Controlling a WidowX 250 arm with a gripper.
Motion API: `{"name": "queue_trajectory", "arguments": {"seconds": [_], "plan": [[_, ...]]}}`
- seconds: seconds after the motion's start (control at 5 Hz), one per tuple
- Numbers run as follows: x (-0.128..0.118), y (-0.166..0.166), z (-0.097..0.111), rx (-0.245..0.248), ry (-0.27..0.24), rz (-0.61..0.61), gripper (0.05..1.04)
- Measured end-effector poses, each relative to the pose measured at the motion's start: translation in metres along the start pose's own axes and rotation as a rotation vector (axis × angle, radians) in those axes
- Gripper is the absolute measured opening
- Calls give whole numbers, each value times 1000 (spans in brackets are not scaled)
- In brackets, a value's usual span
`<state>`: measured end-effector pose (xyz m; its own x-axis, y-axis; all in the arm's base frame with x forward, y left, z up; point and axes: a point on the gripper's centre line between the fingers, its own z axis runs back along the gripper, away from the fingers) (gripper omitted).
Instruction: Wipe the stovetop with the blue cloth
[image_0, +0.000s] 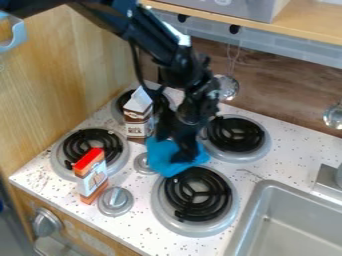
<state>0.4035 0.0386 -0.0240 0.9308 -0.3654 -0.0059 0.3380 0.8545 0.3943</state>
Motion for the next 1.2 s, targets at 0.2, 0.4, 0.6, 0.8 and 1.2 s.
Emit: {"name": "queue_trajectory", "arguments": {"seconds": [0.2,0.4,0.6,0.8,1.2], "plan": [[-8,9,-5,15,17,11,1005],[-9,8,-9,8,2,15,1005],[-6,3,-9,-29,-14,15,1004],[20,-18,10,-50,-79,-27,1004],[57,-71,48,-21,-180,-160,1004]]}}
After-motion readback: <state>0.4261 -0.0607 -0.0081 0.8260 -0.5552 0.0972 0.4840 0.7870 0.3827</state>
